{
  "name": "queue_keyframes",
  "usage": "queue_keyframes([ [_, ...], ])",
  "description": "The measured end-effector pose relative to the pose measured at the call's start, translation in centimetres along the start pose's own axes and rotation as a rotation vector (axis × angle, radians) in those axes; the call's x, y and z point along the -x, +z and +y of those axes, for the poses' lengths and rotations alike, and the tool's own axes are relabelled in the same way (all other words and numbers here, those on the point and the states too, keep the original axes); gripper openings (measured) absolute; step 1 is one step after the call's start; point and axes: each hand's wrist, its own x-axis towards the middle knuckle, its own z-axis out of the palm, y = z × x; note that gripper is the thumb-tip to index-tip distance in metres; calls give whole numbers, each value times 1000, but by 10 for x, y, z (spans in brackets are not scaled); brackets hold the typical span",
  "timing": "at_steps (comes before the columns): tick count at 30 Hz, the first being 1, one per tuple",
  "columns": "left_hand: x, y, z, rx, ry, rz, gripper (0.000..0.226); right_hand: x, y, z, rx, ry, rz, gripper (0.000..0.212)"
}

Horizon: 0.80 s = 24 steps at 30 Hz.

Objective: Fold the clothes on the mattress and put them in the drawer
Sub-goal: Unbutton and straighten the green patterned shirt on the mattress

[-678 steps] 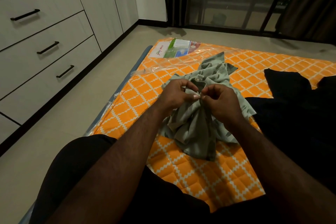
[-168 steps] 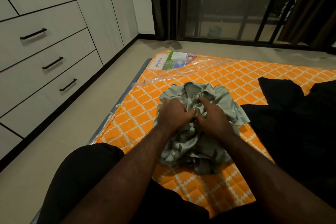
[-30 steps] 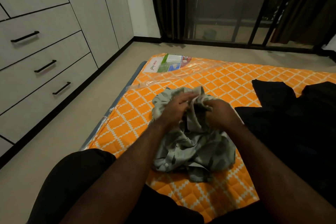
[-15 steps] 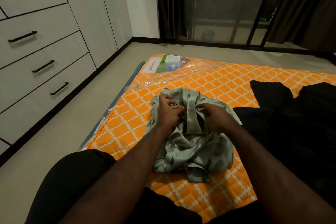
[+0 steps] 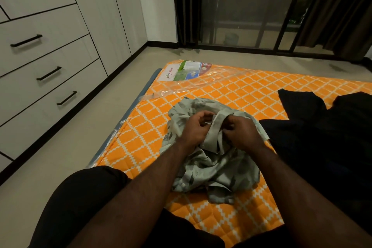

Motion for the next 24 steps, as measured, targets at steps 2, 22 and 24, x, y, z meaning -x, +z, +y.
queue_keyframes([
  [2,-2,-1,-2,4,-16,22,21,0,1,2,18,2,-29,25],
  [22,-7,6,-3,-93,6,172,8,4,16,-13,69,-96,30,16],
  [24,-6,7,-1,-78,11,177,8,6,18,-16,59,-91,118,13],
])
